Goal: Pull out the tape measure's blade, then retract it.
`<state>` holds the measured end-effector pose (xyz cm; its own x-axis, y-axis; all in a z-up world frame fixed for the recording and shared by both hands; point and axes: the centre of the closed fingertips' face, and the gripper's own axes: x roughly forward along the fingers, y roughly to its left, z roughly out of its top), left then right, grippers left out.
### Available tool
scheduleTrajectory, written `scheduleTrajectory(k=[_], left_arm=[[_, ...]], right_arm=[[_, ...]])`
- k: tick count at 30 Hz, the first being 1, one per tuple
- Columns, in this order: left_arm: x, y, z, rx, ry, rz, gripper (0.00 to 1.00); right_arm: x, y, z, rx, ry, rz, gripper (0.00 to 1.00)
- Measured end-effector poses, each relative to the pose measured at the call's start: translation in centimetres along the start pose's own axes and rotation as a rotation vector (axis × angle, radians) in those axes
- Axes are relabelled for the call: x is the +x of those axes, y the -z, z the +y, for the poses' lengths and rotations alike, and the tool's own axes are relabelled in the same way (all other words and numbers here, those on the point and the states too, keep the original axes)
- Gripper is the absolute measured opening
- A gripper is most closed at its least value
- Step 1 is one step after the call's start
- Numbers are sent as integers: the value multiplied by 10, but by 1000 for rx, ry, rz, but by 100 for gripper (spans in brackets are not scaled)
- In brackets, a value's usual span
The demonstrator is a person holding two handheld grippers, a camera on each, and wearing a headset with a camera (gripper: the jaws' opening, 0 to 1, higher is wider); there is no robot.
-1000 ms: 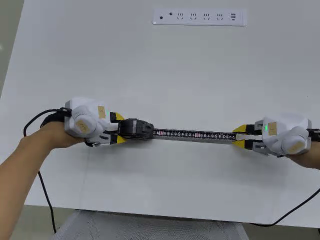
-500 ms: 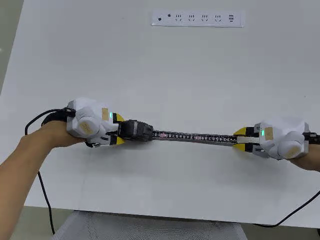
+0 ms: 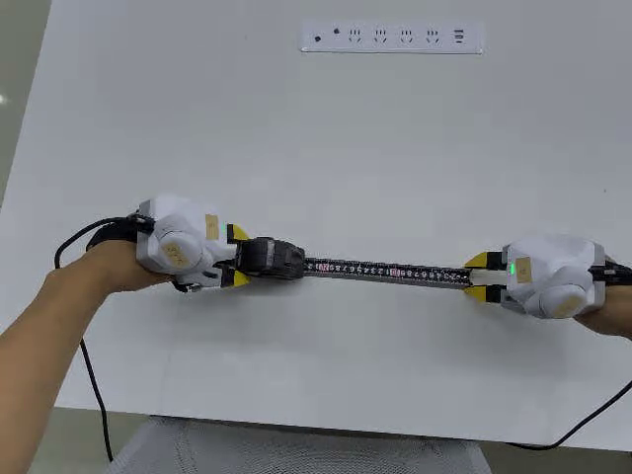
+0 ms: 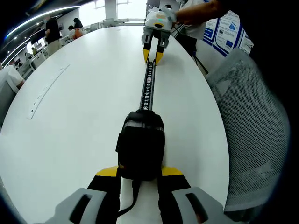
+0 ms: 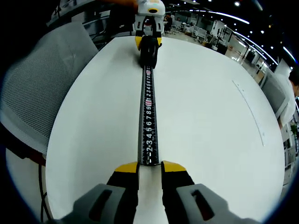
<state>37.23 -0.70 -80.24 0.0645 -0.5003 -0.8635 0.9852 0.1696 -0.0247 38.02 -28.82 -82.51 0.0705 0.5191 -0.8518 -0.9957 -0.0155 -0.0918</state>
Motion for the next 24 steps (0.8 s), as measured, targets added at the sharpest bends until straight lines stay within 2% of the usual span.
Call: scheduleTrajectory(k=[3,7,11,18,22,24], left_arm=[[-1,0,0,-5,-2,-7,28],[-5,-3,-1,-23,-13,-30,29],[-8,-1,-1,-52,-27,-53,32],[-18,3,-5,-160,-72,-114,37],[-24,2,-9,-267,-120,-192,44],[-27,1,-12,-296,-133,-223,46]], right_arm=[[-1,0,-1,15,13,-5,22],[-4,0,-2,37,35,-12,25],[-8,0,1,58,49,-25,27],[-19,1,6,142,89,-53,35],[-25,0,9,192,119,-79,39],[-27,1,12,218,127,-92,40]])
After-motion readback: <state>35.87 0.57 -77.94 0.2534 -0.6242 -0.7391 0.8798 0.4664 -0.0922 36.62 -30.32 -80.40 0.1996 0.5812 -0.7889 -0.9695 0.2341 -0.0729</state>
